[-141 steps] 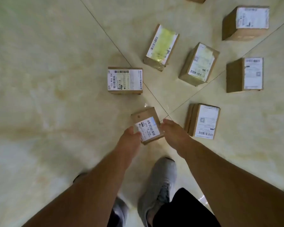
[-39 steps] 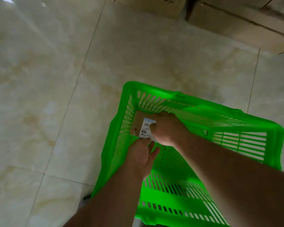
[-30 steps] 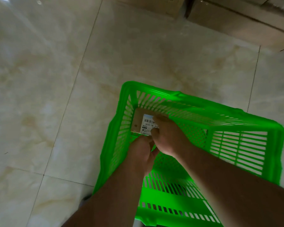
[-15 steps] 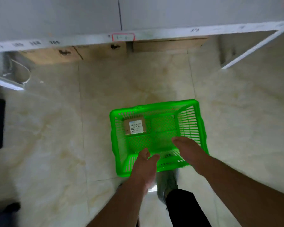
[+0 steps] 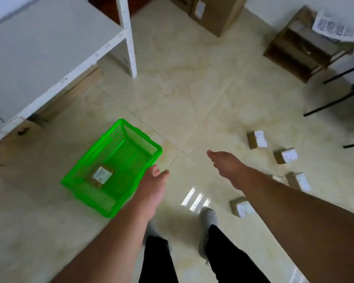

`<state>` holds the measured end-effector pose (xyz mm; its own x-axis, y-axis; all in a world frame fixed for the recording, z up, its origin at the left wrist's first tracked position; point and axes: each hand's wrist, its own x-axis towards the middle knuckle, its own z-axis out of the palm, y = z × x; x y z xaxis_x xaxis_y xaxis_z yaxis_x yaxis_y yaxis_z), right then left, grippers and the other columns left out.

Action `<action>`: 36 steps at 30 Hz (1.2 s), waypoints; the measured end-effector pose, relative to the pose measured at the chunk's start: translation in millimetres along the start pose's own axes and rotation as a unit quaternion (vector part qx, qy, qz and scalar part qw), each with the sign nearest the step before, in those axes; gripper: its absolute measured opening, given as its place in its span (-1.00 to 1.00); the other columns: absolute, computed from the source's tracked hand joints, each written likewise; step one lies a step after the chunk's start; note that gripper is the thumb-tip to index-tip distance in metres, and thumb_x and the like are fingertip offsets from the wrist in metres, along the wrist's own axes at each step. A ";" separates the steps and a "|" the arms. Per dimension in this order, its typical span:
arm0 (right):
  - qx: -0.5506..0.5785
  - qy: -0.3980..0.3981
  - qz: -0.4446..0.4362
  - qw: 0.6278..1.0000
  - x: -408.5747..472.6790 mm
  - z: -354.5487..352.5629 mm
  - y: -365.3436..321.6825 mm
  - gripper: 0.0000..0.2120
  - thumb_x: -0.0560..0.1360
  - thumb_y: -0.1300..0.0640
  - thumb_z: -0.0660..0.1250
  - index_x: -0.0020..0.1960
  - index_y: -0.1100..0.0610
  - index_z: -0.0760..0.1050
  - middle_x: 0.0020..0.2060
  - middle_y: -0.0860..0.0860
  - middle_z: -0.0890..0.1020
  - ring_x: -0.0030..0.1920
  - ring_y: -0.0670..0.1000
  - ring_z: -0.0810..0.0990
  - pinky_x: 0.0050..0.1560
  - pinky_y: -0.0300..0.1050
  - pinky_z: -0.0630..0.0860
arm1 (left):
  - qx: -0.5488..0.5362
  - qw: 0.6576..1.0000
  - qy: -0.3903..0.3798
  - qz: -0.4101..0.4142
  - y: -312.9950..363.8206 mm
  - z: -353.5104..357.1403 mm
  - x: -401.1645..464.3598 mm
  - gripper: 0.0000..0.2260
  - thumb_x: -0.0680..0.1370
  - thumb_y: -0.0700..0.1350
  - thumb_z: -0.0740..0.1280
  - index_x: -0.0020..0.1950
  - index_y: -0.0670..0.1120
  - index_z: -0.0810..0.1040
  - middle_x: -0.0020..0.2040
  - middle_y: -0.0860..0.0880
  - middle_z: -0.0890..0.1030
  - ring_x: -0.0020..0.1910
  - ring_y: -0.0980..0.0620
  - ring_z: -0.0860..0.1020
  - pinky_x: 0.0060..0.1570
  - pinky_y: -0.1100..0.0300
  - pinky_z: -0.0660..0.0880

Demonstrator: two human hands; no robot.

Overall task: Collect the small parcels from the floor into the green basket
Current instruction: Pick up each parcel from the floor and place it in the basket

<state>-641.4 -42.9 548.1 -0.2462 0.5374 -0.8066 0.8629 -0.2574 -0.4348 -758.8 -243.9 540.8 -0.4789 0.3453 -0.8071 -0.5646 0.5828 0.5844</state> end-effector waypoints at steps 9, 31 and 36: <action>0.142 0.060 0.113 0.982 -15.6 -184.3 198.3 -0.54 0.49 -0.27 0.34 0.14 0.09 0.58 0.37 0.22 0.54 0.42 0.28 0.47 0.46 0.28 0.35 | 0.096 0.994 -0.053 -0.012 -41.3 192.3 -50.4 -0.41 0.57 -0.02 0.36 0.58 -0.08 0.31 0.53 -0.07 0.42 0.43 -0.03 0.46 0.45 -0.10 0.41; -0.128 -0.023 0.052 0.990 19.6 -310.1 397.5 -0.91 0.66 0.03 0.19 0.10 0.03 0.43 0.10 0.18 0.57 0.06 0.09 0.49 0.29 0.09 0.46 | 0.019 0.993 -0.025 -0.116 -224.9 426.7 -94.4 -0.48 0.60 -0.06 0.36 0.55 -0.08 0.36 0.38 -0.08 0.53 -0.04 0.10 0.59 0.26 -0.06 0.58; -0.213 -0.079 0.030 0.973 96.4 -291.9 414.8 -0.63 0.66 0.04 0.18 0.40 0.15 0.46 0.36 0.21 0.54 0.38 0.24 0.49 0.40 0.11 0.42 | -0.069 0.980 0.028 -0.186 -274.4 473.4 -55.8 -0.48 0.57 -0.04 0.39 0.53 -0.04 0.40 0.29 -0.06 0.58 -0.10 0.08 0.61 0.28 -0.10 0.57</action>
<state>-178.4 136.6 406.8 -0.2262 0.3920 -0.8917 0.9741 0.0903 -0.2074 -258.9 -74.8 385.6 -0.2564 0.0841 -0.9629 -0.7906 0.5549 0.2590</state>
